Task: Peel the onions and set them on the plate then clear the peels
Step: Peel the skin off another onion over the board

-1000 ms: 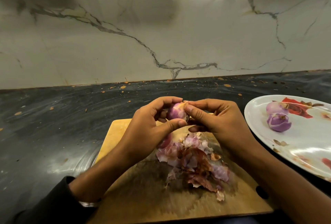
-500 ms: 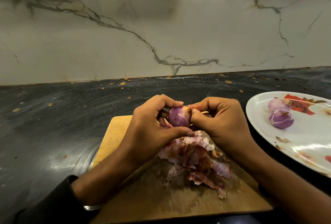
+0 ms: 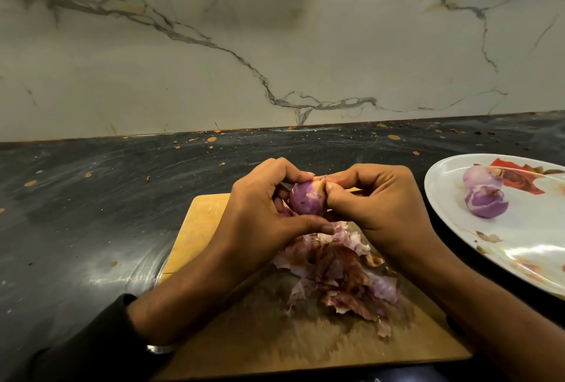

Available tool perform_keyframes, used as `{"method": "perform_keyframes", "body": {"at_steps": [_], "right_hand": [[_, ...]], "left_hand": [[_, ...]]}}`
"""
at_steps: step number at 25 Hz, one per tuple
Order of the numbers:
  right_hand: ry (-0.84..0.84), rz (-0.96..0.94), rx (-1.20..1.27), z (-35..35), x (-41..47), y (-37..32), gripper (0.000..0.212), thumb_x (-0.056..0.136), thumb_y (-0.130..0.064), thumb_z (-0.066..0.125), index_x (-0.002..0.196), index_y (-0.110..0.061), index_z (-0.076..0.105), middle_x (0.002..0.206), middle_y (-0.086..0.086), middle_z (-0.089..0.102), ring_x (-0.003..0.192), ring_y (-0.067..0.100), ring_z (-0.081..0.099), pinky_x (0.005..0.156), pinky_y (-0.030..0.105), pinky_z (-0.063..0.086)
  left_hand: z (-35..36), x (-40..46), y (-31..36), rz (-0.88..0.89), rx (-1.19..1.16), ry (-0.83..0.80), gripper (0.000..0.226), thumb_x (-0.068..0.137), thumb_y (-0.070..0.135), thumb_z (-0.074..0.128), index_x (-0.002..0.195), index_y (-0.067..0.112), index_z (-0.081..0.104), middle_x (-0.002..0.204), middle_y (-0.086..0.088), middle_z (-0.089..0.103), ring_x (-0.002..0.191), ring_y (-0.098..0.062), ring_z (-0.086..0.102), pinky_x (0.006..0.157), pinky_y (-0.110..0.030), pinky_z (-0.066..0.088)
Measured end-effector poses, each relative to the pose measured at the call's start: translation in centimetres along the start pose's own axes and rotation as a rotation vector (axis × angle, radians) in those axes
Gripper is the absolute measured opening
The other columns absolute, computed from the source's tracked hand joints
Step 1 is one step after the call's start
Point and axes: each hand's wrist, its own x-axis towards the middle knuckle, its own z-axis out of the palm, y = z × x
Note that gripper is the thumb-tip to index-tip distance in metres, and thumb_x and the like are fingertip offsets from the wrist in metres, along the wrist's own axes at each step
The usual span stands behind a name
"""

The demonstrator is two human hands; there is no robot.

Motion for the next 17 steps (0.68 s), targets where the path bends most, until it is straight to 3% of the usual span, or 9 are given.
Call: {"method": "perform_keyframes", "body": {"at_steps": [3, 6, 9, 11, 17], "right_hand": [[0.042, -0.002, -0.06, 0.2, 0.1, 0.1, 0.007, 0.084, -0.003, 0.074, 0.08, -0.008, 0.077, 0.075, 0.005, 0.077, 0.068, 0.023, 0.075, 0.066, 0.047, 0.063], [0.104, 0.011, -0.053, 0.5, 0.0, 0.2, 0.012, 0.083, 0.0, 0.074, 0.074, -0.007, 0.074, 0.069, 0.005, 0.075, 0.06, 0.016, 0.072, 0.059, 0.036, 0.061], [0.13, 0.017, -0.048, 0.8, -0.1, 0.0, 0.013, 0.082, 0.001, 0.074, 0.072, -0.007, 0.073, 0.067, 0.003, 0.074, 0.054, 0.008, 0.069, 0.052, 0.021, 0.054], [0.14, 0.053, 0.0, 1.0, -0.2, 0.0, 0.009, 0.082, 0.003, 0.075, 0.075, -0.003, 0.072, 0.067, 0.005, 0.074, 0.054, 0.009, 0.069, 0.052, 0.019, 0.053], [0.132, 0.188, 0.179, 0.6, 0.0, -0.5, 0.006, 0.082, -0.004, 0.076, 0.079, -0.002, 0.071, 0.069, 0.017, 0.073, 0.059, 0.023, 0.071, 0.056, 0.026, 0.059]], "left_hand": [[0.2, 0.0, 0.0, -0.006, 0.009, 0.001, 0.06, 0.055, 0.048, 0.087, 0.102, 0.016, 0.067, 0.096, 0.007, 0.064, 0.078, -0.009, 0.061, 0.064, -0.02, 0.053], [0.2, 0.0, 0.1, -0.085, -0.084, -0.013, 0.059, 0.055, 0.042, 0.088, 0.106, 0.018, 0.067, 0.098, 0.005, 0.068, 0.082, -0.012, 0.065, 0.07, -0.029, 0.059], [0.0, 0.1, -0.1, -0.154, -0.201, -0.048, 0.059, 0.056, 0.04, 0.087, 0.109, 0.022, 0.066, 0.098, 0.0, 0.071, 0.084, -0.027, 0.069, 0.071, -0.043, 0.061], [-0.3, 0.2, -0.3, -0.182, -0.259, -0.085, 0.057, 0.06, 0.036, 0.086, 0.111, 0.022, 0.066, 0.099, -0.004, 0.072, 0.084, -0.038, 0.068, 0.069, -0.052, 0.06], [-0.9, 0.7, -0.3, -0.24, -0.43, -0.186, 0.045, 0.077, 0.015, 0.069, 0.122, 0.015, 0.061, 0.113, -0.001, 0.072, 0.103, -0.013, 0.07, 0.084, -0.022, 0.056]]}}
